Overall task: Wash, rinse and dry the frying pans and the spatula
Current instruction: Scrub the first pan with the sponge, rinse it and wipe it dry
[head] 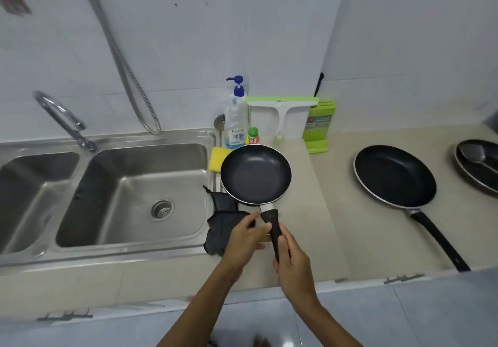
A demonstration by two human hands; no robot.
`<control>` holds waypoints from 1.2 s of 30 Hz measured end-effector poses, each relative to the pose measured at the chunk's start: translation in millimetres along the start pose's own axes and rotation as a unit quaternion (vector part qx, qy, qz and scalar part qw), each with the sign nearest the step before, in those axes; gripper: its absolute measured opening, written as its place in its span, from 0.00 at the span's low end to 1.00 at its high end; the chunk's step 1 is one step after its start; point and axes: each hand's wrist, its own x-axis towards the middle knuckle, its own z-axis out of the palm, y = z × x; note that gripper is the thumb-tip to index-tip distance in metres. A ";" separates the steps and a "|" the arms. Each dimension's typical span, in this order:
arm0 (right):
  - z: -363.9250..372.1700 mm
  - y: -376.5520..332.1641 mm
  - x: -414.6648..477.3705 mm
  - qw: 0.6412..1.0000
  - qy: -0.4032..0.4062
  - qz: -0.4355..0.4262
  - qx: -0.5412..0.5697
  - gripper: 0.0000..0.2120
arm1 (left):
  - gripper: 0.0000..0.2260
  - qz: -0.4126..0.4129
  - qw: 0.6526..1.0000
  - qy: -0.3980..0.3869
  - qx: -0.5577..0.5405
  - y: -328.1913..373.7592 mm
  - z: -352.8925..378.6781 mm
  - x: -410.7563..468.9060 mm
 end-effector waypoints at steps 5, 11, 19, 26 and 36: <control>-18.1 23.9 -4.1 0.998 0.063 0.021 0.011 0.39 | 0.25 -0.010 0.998 -0.061 0.011 -10.4 35.5 4.5; -26.4 39.9 1.3 0.996 0.084 0.023 -0.006 0.28 | 0.25 -0.043 0.996 -0.083 -0.001 -23.9 56.0 19.5; -29.4 46.1 9.8 0.996 0.083 0.013 -0.023 0.21 | 0.27 -0.063 0.995 -0.077 0.000 -27.0 60.1 33.9; -30.2 58.7 20.0 0.996 0.066 0.023 -0.046 0.20 | 0.27 -0.075 0.995 -0.063 0.000 -38.9 61.3 43.2; -29.5 65.5 24.2 0.995 0.062 0.022 -0.072 0.20 | 0.28 -0.088 0.995 -0.050 -0.002 -43.6 59.2 48.1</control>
